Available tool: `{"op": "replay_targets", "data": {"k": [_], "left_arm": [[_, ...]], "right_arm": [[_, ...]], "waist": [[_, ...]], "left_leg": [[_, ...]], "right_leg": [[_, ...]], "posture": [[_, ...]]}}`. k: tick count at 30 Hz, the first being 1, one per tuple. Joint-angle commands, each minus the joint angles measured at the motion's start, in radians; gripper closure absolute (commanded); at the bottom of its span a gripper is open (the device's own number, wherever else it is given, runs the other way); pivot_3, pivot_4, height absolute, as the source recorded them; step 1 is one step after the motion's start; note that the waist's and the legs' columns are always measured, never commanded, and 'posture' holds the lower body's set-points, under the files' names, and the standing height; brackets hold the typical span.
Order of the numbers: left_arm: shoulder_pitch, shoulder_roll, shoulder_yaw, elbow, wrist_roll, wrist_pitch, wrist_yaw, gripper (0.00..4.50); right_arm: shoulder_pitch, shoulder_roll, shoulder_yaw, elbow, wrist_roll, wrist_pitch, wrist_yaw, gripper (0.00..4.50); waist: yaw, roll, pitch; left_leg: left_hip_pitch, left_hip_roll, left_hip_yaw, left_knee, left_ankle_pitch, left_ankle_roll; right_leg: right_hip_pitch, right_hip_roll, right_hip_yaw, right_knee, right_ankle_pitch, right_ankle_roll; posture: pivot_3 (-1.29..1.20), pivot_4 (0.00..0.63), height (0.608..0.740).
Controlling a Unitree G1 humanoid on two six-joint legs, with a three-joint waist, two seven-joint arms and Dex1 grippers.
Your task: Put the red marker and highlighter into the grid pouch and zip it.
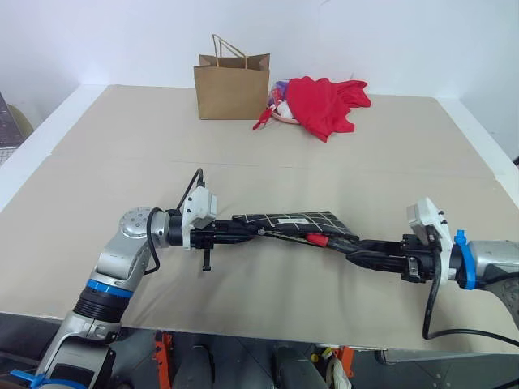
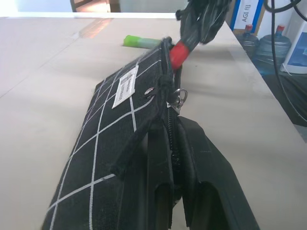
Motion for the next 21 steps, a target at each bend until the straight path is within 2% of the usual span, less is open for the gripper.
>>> {"op": "replay_targets", "data": {"k": [1, 12, 13, 14, 18, 19, 21], "left_arm": [[0.004, -0.007, 0.004, -0.046, -0.011, -0.011, 0.006, 4.5], [0.009, -0.044, -0.03, -0.063, -0.002, -0.012, 0.02, 4.5], [0.01, -0.045, -0.032, -0.064, -0.002, -0.012, 0.021, 4.5], [0.01, -0.045, -0.033, -0.065, -0.003, -0.011, 0.022, 4.5], [0.017, -0.042, -0.033, -0.066, -0.006, -0.01, 0.026, 4.5], [0.018, -0.041, -0.03, -0.066, -0.007, -0.008, 0.028, 4.5], [0.02, -0.037, -0.026, -0.064, -0.008, -0.007, 0.028, 4.5]], "right_arm": [[-0.054, 0.001, 0.018, -0.005, -0.009, -0.016, 0.0, 3.88], [-0.221, 0.096, 0.144, -0.047, 0.015, 0.058, -0.051, 3.88], [-0.224, 0.098, 0.152, -0.049, 0.0, 0.044, -0.049, 2.85], [-0.223, 0.094, 0.158, -0.052, -0.007, 0.037, -0.039, 2.57], [-0.186, 0.041, 0.117, -0.073, 0.049, 0.076, 0.029, 0.4], [-0.169, 0.016, 0.093, -0.073, 0.07, 0.095, 0.049, 0.05], [-0.143, -0.014, 0.05, -0.067, 0.101, 0.114, 0.073, 0.05]], "waist": [[-0.001, 0.0, 0.0], [0.001, 0.0, 0.0], [0.003, 0.0, 0.0], [0.003, 0.0, 0.0], [0.007, 0.0, 0.0], [0.01, 0.0, 0.0], [0.012, 0.0, 0.0]], "left_leg": [[0.0, 0.0, 0.0, 0.0, 0.0, 0.0], [0.0, 0.0, 0.0, 0.0, 0.0, 0.0], [0.0, 0.0, 0.0, 0.0, 0.0, 0.0], [0.0, 0.0, 0.0, 0.0, 0.0, 0.0], [0.0, 0.0, 0.0, 0.0, 0.0, 0.0], [0.0, 0.0, 0.0, 0.0, 0.0, 0.0], [0.0, 0.0, 0.0, 0.0, 0.0, 0.0]], "right_leg": [[0.0, 0.0, 0.0, 0.0, 0.0, 0.0], [0.0, 0.0, 0.0, 0.0, 0.0, 0.0], [0.0, 0.0, 0.0, 0.0, 0.0, 0.0], [0.0, 0.0, 0.0, 0.0, 0.0, 0.0], [0.0, 0.0, 0.0, 0.0, 0.0, 0.0], [0.0, 0.0, 0.0, 0.0, 0.0, 0.0], [0.0, 0.0, 0.0, 0.0, 0.0, 0.0]], "posture": [[0.0, 0.15, 0.74], [0.0, 0.15, 0.74], [0.0, 0.15, 0.74], [0.0, 0.15, 0.74], [0.0, 0.15, 0.74], [0.0, 0.15, 0.74], [0.0, 0.15, 0.74]]}}
